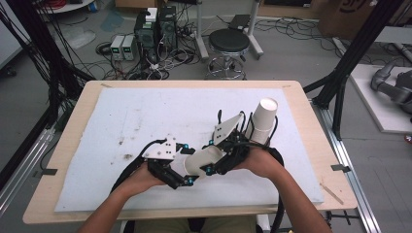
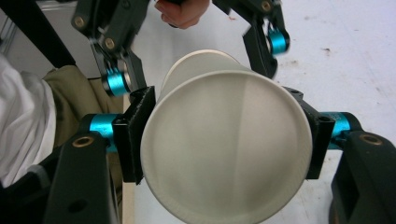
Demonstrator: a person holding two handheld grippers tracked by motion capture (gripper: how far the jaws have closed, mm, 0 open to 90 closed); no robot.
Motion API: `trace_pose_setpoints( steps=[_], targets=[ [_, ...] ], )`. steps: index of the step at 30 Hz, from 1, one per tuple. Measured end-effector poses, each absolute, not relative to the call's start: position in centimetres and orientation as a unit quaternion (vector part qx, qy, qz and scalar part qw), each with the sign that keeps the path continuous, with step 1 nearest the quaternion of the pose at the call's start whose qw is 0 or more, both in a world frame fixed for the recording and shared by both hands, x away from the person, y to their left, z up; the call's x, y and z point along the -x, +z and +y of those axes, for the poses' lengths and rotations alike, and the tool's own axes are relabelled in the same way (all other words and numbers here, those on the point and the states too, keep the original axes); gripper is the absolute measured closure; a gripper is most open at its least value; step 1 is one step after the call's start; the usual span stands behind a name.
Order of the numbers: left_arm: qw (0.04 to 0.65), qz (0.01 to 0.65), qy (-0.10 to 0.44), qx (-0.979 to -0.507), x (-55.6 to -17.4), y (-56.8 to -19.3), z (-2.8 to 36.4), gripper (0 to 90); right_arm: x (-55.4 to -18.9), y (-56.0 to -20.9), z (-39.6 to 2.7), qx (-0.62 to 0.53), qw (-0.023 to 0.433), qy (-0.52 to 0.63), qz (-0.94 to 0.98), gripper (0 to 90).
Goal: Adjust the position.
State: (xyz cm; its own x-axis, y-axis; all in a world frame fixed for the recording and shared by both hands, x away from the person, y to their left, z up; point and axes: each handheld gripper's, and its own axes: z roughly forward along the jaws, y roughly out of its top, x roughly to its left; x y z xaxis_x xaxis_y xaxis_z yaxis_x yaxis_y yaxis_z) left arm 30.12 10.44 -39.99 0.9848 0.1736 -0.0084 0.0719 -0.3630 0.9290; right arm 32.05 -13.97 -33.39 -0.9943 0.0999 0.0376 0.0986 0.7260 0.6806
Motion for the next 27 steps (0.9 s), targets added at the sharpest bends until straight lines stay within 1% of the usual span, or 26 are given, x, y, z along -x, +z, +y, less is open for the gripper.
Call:
trace_pose_setpoints(
  steps=[1, 5, 8, 14, 18, 27],
  targets=[
    [0.559, 0.074, 0.045, -0.824, -30.1, -40.0, 10.4, 14.9, -32.1, -33.4, -14.1, -0.055, 0.004, 0.370, 0.927, 34.1],
    [0.597, 0.096, 0.046, -0.795, -30.3, -40.0, 11.9, 14.8, -32.3, -33.2, -14.9, -0.070, 0.007, 0.392, 0.917, 34.1],
    [0.633, 0.113, 0.046, -0.765, -30.4, -40.2, 12.9, 14.9, -32.3, -33.4, -15.6, -0.082, 0.016, 0.417, 0.905, 34.1],
    [0.663, 0.126, 0.053, -0.736, -30.5, -40.3, 13.8, 14.8, -32.2, -34.5, -16.9, -0.112, 0.029, 0.467, 0.877, 34.2],
    [0.668, 0.124, 0.058, -0.732, -30.5, -40.2, 13.9, 14.8, -32.1, -35.3, -17.5, -0.127, 0.034, 0.496, 0.858, 34.2],
    [0.677, 0.116, 0.056, -0.724, -30.2, -40.2, 13.7, 14.8, -31.9, -37.0, -18.3, -0.151, 0.022, 0.552, 0.820, 34.3]
  ],
)
